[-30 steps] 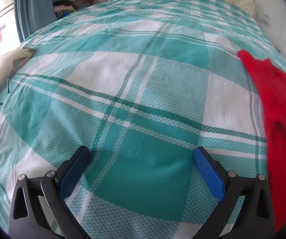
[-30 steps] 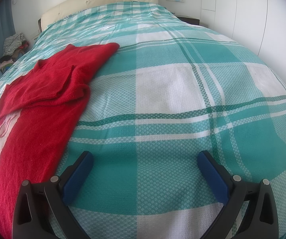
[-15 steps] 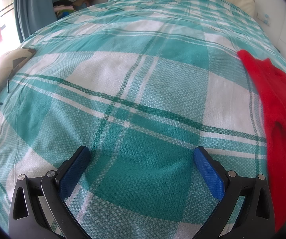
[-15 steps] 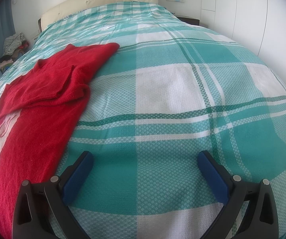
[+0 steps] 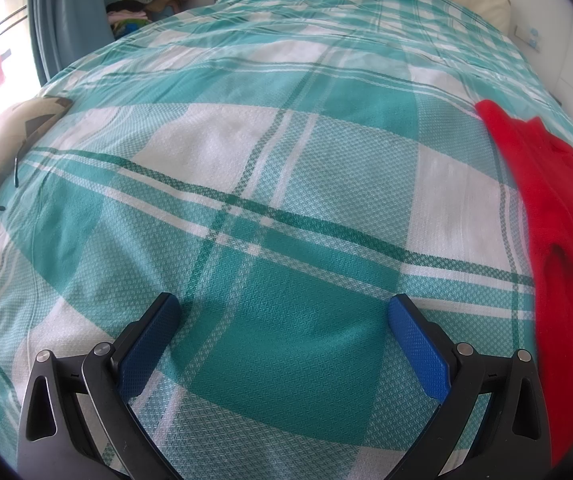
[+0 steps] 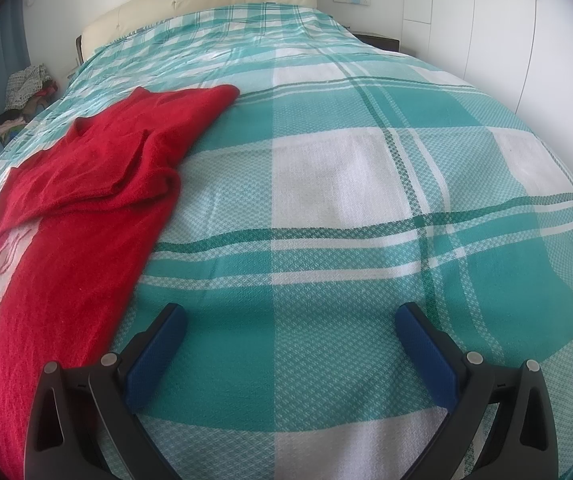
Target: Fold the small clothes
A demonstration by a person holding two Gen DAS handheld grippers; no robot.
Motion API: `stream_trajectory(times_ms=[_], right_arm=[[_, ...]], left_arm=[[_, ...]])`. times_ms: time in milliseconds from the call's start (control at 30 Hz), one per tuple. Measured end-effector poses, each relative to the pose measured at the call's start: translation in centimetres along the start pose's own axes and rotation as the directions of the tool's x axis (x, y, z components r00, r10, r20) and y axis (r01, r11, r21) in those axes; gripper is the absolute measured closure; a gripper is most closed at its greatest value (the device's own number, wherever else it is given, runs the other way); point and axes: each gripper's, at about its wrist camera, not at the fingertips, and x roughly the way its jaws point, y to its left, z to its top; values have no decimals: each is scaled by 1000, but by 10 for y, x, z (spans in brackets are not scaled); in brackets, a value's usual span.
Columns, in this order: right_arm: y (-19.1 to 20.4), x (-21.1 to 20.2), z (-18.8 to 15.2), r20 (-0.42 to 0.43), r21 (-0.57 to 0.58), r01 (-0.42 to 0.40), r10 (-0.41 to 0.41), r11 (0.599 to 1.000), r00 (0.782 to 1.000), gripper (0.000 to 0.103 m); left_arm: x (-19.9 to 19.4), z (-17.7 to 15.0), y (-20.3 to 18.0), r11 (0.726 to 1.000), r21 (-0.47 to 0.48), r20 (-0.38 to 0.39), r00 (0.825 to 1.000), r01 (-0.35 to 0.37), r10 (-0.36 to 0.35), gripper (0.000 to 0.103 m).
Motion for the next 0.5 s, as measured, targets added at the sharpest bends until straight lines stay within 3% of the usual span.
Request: stream_trajectory(times_ms=[500], right_arm=[[-1, -1, -2, 4, 5, -4, 4, 1000, 1000, 0]], left_arm=[[0, 0, 0, 1000, 0, 0, 1000, 0, 0, 0]])
